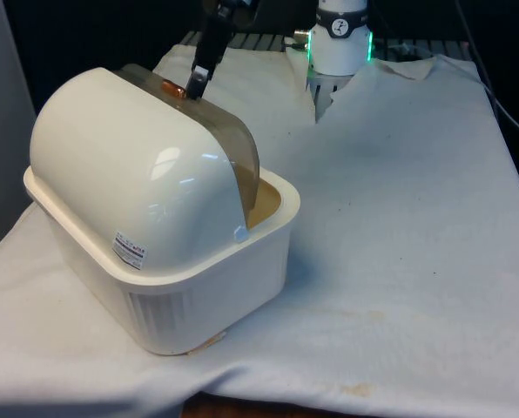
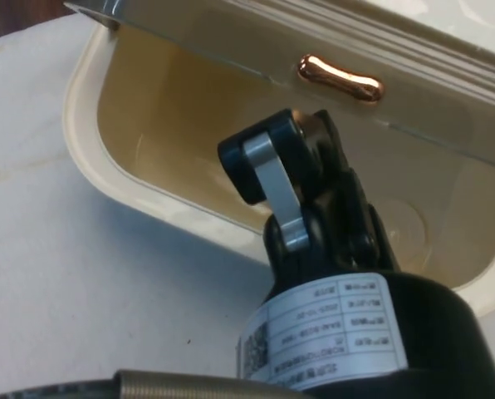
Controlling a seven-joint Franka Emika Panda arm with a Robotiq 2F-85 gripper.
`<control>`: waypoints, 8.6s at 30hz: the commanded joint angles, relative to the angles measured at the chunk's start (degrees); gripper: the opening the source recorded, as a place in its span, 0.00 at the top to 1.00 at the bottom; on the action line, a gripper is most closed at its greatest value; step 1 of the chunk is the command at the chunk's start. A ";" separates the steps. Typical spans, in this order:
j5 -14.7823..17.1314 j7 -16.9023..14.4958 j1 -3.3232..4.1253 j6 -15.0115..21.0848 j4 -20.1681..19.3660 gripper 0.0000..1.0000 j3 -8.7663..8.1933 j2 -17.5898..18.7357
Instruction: Open the lid, then close it.
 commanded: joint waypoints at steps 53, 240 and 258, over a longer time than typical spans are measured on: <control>2.18 -6.76 -0.29 -5.84 3.72 1.00 -0.23 -5.21; 0.52 -53.46 1.78 -63.25 20.45 1.00 -0.69 -0.52; -1.20 -56.44 1.83 -64.11 17.42 1.00 1.43 -2.92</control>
